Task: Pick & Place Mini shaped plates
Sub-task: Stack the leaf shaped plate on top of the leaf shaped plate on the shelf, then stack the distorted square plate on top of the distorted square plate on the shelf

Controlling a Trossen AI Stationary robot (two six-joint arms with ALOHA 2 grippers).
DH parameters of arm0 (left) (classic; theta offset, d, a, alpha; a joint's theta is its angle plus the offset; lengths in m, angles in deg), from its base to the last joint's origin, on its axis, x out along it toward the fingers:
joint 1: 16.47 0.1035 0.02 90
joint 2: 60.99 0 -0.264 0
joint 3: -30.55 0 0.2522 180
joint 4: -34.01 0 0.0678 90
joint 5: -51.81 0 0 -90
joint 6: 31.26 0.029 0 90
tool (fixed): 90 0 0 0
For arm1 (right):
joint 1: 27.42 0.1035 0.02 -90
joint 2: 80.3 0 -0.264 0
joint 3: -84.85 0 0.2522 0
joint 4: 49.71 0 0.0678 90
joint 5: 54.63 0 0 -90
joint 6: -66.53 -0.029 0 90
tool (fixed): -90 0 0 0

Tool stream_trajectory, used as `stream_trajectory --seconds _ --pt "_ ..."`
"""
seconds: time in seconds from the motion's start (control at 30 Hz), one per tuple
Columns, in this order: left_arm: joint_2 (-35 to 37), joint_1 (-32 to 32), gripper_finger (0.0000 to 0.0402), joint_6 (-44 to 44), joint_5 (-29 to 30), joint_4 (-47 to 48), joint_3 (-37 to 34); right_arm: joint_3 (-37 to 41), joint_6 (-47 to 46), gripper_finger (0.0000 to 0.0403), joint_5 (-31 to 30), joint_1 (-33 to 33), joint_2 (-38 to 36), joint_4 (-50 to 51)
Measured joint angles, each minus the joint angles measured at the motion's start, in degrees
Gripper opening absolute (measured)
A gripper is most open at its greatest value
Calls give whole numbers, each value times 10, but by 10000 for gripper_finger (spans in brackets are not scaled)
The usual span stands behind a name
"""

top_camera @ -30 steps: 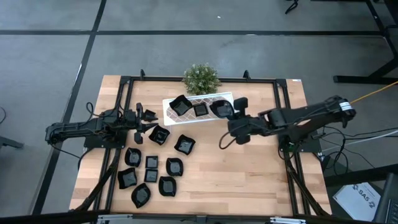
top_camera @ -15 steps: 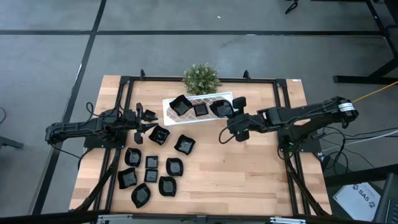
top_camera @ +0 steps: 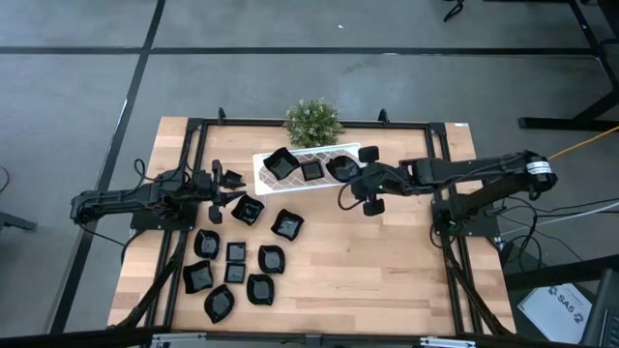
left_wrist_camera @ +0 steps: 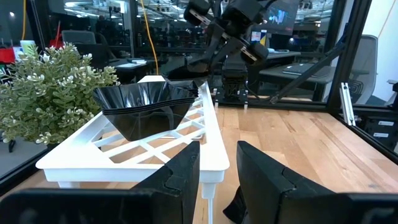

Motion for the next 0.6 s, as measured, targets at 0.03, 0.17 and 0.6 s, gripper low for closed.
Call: stream_trajectory --seconds 0.03,0.17,0.6 --pt "0 0 100 0 0 0 0 0 0 45 6 -3 0 1" --pt "0 0 100 0 0 0 0 0 0 68 9 -10 0 3" --pt "0 0 100 0 0 0 0 0 -22 134 9 -12 0 4"
